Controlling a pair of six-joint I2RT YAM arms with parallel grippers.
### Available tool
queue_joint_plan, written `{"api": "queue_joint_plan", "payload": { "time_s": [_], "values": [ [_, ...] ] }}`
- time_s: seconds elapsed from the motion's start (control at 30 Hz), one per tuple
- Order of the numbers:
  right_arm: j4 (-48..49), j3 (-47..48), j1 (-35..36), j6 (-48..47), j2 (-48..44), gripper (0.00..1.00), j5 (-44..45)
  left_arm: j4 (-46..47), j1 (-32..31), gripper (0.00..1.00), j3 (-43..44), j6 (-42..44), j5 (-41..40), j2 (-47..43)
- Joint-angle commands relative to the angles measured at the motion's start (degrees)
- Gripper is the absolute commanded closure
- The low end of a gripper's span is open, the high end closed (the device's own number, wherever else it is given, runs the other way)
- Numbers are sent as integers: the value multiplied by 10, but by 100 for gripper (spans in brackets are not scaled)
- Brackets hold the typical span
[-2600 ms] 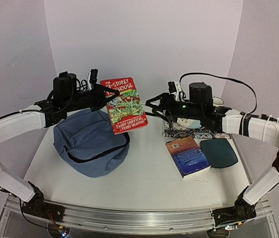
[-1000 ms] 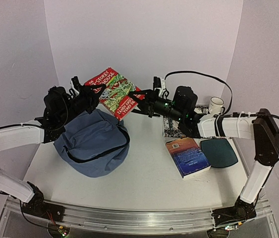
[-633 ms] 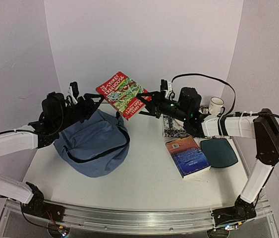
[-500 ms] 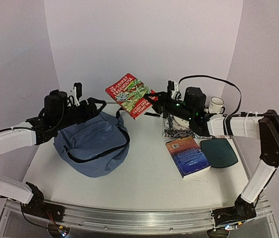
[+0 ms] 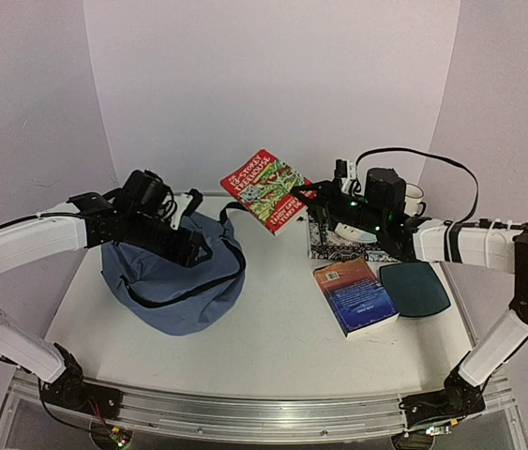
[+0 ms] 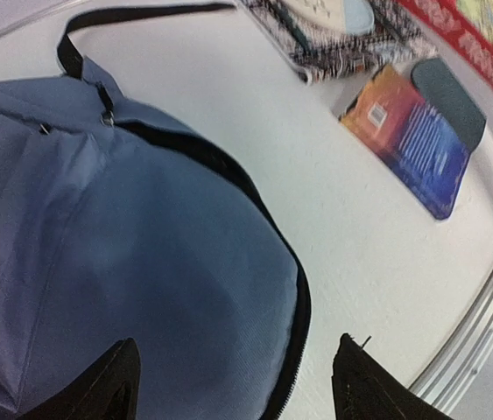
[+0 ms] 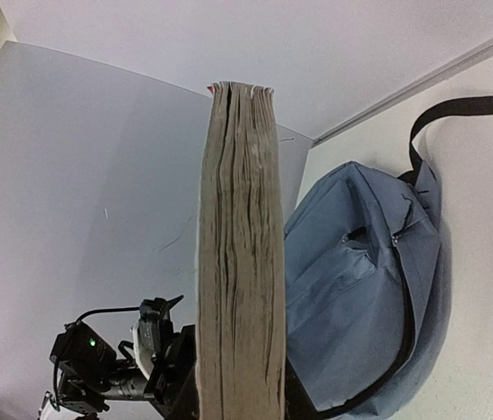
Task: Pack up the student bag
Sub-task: Pick up the largest pocket of the bag from the student bag.
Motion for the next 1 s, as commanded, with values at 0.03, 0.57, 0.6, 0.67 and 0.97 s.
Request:
{"api": "queue_joint_plan", "payload": {
  "time_s": [0.03,0.57,0.6,0.67,0.97],
  "values": [
    [29,-8,-7,-14,-43,100,8,-103,-69,23,67,56,-59,45],
    [24,-37,-16,-3,-55,100,21,-178,-128,20,137,103,-169,170],
    [24,-38,-17,-3,-56,100,20,-181,-128,21,140,103,-180,175],
    [24,-40,-16,-3,-56,100,21,-187,-128,22,148,102,-213,183],
    [19,-49,-17,-7,-63,100,18,-204,-127,73,191,90,-324,203]
  ]
}}
